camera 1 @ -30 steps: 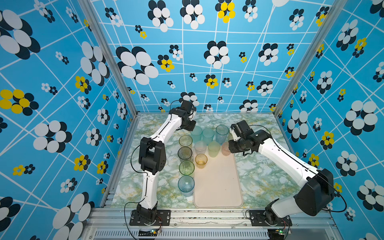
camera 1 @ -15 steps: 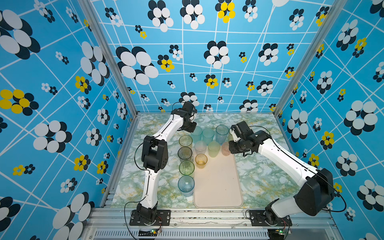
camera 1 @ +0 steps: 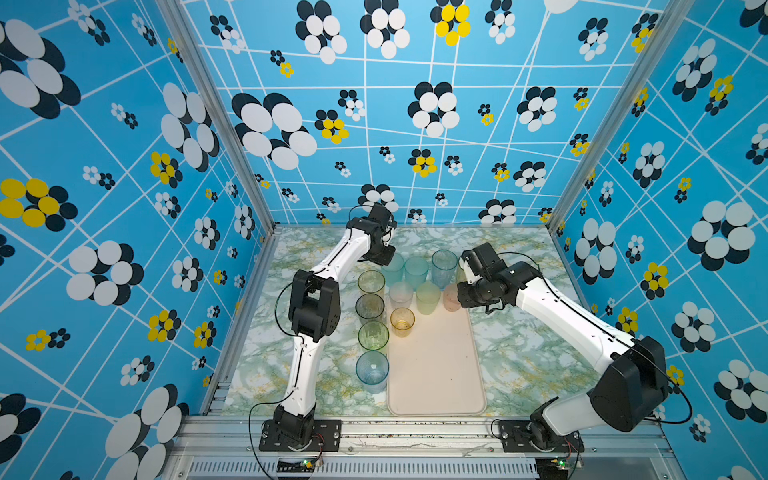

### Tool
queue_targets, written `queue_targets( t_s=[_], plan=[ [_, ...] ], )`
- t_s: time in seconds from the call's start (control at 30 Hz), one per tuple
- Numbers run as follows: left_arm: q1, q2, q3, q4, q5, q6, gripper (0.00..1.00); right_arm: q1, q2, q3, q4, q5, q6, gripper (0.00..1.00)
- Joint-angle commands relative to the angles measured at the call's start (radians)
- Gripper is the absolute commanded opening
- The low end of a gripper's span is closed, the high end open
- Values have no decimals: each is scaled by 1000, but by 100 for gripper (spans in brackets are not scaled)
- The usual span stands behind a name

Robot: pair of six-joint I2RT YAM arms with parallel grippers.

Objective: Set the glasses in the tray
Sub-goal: 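Close the left gripper on the frosted teal cup farther from the robot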

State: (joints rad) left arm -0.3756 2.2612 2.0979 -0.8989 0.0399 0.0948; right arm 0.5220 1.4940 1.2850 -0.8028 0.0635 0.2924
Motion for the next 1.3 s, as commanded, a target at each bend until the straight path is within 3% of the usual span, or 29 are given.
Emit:
queue_targets(
  t_s=[0.0,0.13,0.7,1.07,1.27],
  plan=[
    [-8,17,39,-28,-24,16,14,-5,-15,-12,9,-18,5,36],
    [-8,17,39,-19,-30,14,6,-5,-14,-17,14,-23,7,36],
    [4,-78,48,36,-60,10,4,-7,-26,-47,15,-11,15,36],
    [6,-248,45,21,-74,25,4,-8,-79,-84,13,26,30,36],
    [-44,-404,-16,11,-100,37,4,-39,-159,-133,56,36,56,36]
  ],
)
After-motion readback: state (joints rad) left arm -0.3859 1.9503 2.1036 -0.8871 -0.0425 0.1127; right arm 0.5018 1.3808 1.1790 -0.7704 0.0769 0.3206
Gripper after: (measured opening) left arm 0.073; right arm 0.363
